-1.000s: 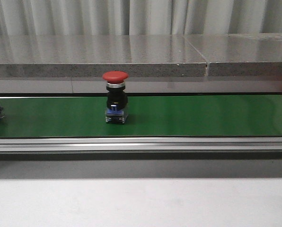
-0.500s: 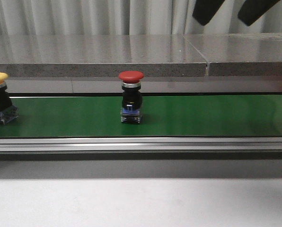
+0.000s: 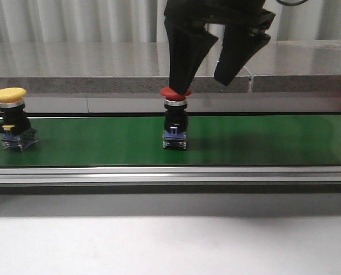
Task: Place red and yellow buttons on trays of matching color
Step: 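Lower the right gripper onto the red button on the belt and grasp, then carry the red button into the red tray and open the right gripper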
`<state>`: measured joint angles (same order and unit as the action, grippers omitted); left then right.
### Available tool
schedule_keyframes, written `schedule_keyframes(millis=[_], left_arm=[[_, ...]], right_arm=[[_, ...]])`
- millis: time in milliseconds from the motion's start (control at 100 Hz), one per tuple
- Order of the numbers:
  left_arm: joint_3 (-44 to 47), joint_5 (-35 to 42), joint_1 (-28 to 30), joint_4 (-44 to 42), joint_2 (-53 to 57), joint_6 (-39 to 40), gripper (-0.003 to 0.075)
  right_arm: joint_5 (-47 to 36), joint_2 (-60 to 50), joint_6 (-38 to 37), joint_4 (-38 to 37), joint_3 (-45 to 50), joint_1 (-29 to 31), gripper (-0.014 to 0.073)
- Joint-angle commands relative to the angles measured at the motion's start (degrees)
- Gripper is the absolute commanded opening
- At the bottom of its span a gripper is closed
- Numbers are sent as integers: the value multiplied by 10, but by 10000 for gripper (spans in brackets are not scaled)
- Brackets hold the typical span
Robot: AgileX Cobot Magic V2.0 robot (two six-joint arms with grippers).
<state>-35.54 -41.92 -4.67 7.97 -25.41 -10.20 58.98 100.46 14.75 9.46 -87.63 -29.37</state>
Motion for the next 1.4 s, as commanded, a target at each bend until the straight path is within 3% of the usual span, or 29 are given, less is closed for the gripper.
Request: schedule_keyframes(millis=[0,290,480,600,800,960,1390], left_arm=[[-14,37,-5,12,-3,0,-21],[-14,37,-5,12,-3,0,-21],[-14,37,-5,12,-3,0,-21],[-14,37,-5,12,-3,0,-21],[-14,37,-5,12,-3,0,-21],[-14,37,-5,12,-3,0,-21],[-14,37,-5,12,-3,0,-21]], right_arm=[[-31,-13,12,14,-20,0,645],[-71,8,21,16,-20,0,614],[-76,17,21,16,-20,0,307],[-94,9,11,16,-20,0,196],[-106,-34,-111,-42,-20,23,195],[-93,-71,-210,-107,-19,74,195],[-55,-91,-216,-113,-13,327,195]])
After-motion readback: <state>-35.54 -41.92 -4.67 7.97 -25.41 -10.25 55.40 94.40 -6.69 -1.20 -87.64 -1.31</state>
